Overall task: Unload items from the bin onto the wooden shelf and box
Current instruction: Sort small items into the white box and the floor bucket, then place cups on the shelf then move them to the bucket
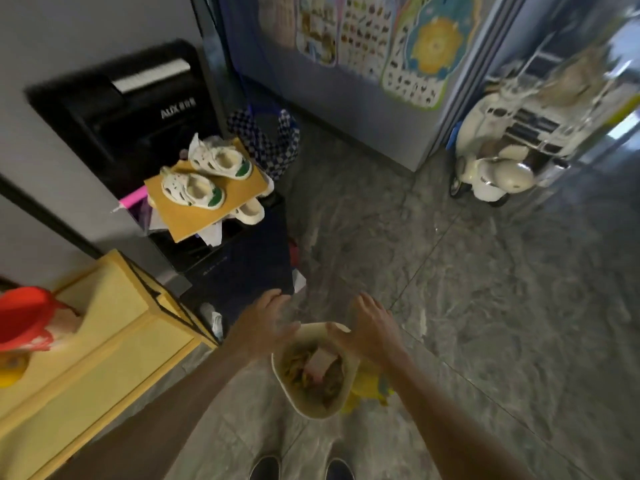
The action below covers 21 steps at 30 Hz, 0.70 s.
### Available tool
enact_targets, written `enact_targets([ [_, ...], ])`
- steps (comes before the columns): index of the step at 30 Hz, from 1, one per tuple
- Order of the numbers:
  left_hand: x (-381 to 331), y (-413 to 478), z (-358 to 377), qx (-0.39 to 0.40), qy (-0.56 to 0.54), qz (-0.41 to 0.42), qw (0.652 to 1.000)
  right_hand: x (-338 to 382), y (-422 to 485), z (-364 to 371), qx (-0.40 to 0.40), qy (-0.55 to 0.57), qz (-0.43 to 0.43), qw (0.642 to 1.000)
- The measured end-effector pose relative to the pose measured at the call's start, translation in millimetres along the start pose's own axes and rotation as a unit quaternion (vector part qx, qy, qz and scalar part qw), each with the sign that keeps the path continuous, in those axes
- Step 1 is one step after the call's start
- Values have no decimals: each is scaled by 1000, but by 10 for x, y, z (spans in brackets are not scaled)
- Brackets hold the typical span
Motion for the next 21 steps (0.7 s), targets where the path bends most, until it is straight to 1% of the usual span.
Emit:
enact_targets([
  [2, -178, -196, -445, -42, 13, 16, 999, 125, -230, -452, -45, 5, 6, 999],
  [6, -526, -679, -1277, -91, 44, 63, 993, 422, -742, -1246, -134, 18, 21, 991],
  [11, -804, -1288, -2112, -177, 59, 103, 977, 911, -1324, -1903, -218, 46, 8, 975],
  [15, -820, -1806, -2535, -235, 60, 88, 966, 1305, -1635, -2221, -244, 44, -10, 969],
  [18, -716, -2250, -2669, -280, 54, 76, 956, 1624, -1805, -2373, -250, 35, -53, 966],
  [21, -463, -2628, -2672, -288, 45, 31, 956, 1930, -1914, -2409, -239, 20, -93, 966],
])
Point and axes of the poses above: each hand's wrist, its own y-axis towards the middle knuckle, its own z-axis out of the palm, x = y × z, the point moved 2 cm from there along y, towards the middle knuckle, and after that the axes turned 15 degrees about x, right-handed, at the moved point
